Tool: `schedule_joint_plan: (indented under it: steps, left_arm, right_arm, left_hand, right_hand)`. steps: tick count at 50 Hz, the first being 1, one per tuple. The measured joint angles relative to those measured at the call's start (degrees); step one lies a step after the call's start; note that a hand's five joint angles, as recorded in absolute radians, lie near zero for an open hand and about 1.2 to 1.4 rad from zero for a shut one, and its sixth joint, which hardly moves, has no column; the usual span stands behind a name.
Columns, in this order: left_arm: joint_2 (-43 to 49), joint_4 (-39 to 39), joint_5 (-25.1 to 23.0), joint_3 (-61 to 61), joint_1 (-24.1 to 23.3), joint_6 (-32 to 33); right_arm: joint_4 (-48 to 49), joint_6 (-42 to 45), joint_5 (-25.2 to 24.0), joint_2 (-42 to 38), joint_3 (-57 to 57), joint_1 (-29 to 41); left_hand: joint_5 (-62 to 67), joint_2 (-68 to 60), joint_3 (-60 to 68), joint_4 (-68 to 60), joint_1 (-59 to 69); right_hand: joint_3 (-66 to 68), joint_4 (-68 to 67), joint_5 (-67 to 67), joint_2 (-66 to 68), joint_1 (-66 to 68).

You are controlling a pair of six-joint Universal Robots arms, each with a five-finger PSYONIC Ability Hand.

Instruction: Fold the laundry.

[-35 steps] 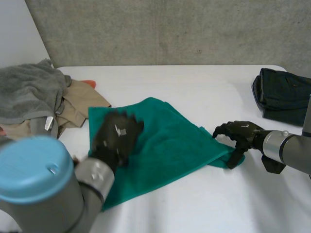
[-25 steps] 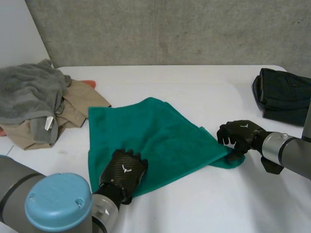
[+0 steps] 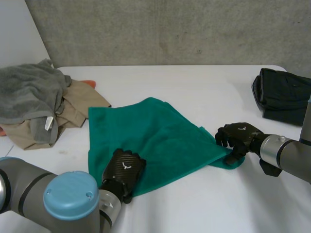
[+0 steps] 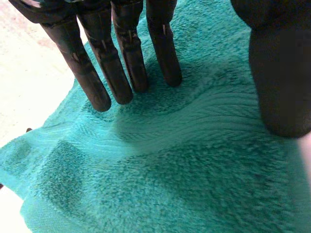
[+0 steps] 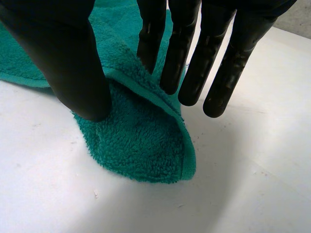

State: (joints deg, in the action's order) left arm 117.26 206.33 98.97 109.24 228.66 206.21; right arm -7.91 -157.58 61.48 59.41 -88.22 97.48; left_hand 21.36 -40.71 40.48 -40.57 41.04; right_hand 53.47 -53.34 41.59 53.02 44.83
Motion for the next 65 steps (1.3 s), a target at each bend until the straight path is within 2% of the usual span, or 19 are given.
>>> schedule_joint_plan:
  steps: [20,25,26,28,31,35,36,42,44,45,46,48,49,52,59,65]
  left_arm:
    - [2.1,-0.1,-0.4,-5.2,1.7,0.4]
    - [2.4,0.0,-0.4,-5.4,1.8,0.6]
    - [2.3,0.0,-0.4,-5.4,1.9,0.8]
    - [2.1,0.0,-0.3,-5.4,2.0,1.1]
    - [0.9,0.1,-0.1,-5.2,2.5,1.3]
    - [-1.4,0.0,-0.1,-4.9,3.2,1.4]
    - [-2.3,0.0,-0.1,-4.8,3.5,1.4]
    - [-5.0,-0.2,-0.5,-4.7,4.0,1.4]
    - [-4.9,-0.2,-0.6,-4.8,4.0,1.5]
    - [-4.4,-0.3,-0.7,-4.8,4.0,1.8]
    - [-3.9,-0.4,-0.7,-4.9,4.0,2.0]
    - [-3.2,-0.4,-0.7,-4.9,3.9,2.4]
    - [-2.1,-0.4,-0.7,-4.9,3.9,3.2]
    - [-0.2,-0.6,-0.7,-4.9,3.9,5.4]
    - [-0.1,-1.4,-0.5,-3.9,3.7,7.8]
    - [-4.7,-3.7,-0.5,-1.2,2.4,6.0]
  right_arm:
    - [0.0,0.0,0.0,0.0,-0.4,-0.1]
    - [0.1,0.0,0.1,0.0,-0.4,-0.1]
    - [0.1,0.0,0.1,0.0,-0.5,-0.1]
    - [0.1,-0.1,0.2,0.0,-0.5,-0.1]
    - [0.0,-0.3,0.3,0.0,-0.5,-0.2]
    - [0.0,-0.7,0.5,0.3,-0.9,-0.2]
    - [-0.1,-0.8,0.5,0.7,-1.1,-0.3]
    - [-0.2,-1.0,0.5,3.0,-1.8,-0.6]
    - [-0.2,-1.0,0.5,3.5,-1.9,-0.7]
    - [-0.2,-1.0,0.5,3.8,-1.9,-0.7]
    - [-0.2,-1.0,0.5,3.9,-1.9,-0.7]
    - [-0.2,-0.9,0.5,3.9,-1.9,-0.6]
    - [-0.2,-0.9,0.5,3.9,-1.9,-0.6]
    - [-0.2,-0.9,0.4,3.8,-1.9,-0.5]
    - [-0.2,-0.9,0.4,3.7,-2.0,-0.6]
    - [-0.1,-0.9,0.4,3.6,-2.0,-0.8]
  left_hand:
    - [-0.1,-6.7,6.7,-6.6,6.4]
    - [-0.1,-15.3,14.8,-14.9,15.3]
    - [-0.1,-26.5,26.4,-26.6,26.6]
    - [-0.1,-27.4,27.3,-27.7,26.8]
    - [-0.1,-27.7,27.5,-28.0,26.8]
    - [-0.1,-27.7,27.5,-28.0,26.8]
    - [-0.1,-27.7,27.5,-28.0,26.8]
    - [-0.1,-27.7,27.5,-28.0,26.8]
    - [1.3,-26.0,26.3,-26.6,25.4]
    - [12.9,-22.1,22.2,-22.2,21.3]
    - [18.7,-15.3,15.9,-15.8,13.8]
    - [18.7,-15.3,15.9,-15.8,13.8]
    - [14.1,-5.4,6.3,-6.0,4.0]
    - [7.6,1.5,-1.0,1.5,-2.3]
    - [2.5,6.3,-5.9,6.2,-6.3]
    - [0.1,8.5,-8.1,8.7,-8.9]
  right_hand:
    - [0.0,0.0,0.0,0.0,0.0]
    - [-0.1,0.1,0.0,-0.1,0.0]
    - [-1.3,1.1,-0.1,-0.9,-0.2]
    - [-2.6,2.5,-1.0,-2.4,-1.3]
    - [-14.8,14.5,-12.0,-14.3,-11.3]
    - [-18.8,18.5,-16.1,-18.4,-14.5]
    - [-23.2,22.8,-20.7,-22.6,-18.1]
    - [-23.9,23.8,-21.9,-23.3,-18.7]
    - [-23.9,23.8,-21.9,-23.3,-18.7]
    - [-24.0,23.8,-21.9,-23.3,-18.7]
    - [-24.0,23.8,-21.9,-23.3,-18.7]
    - [-24.0,23.8,-21.9,-23.3,-18.7]
    - [-24.0,23.8,-21.9,-23.3,-18.7]
    - [-24.0,23.8,-21.9,-23.3,-18.7]
    - [-24.0,23.8,-21.9,-23.3,-18.7]
    - [-24.0,23.8,-21.9,-23.3,-18.7]
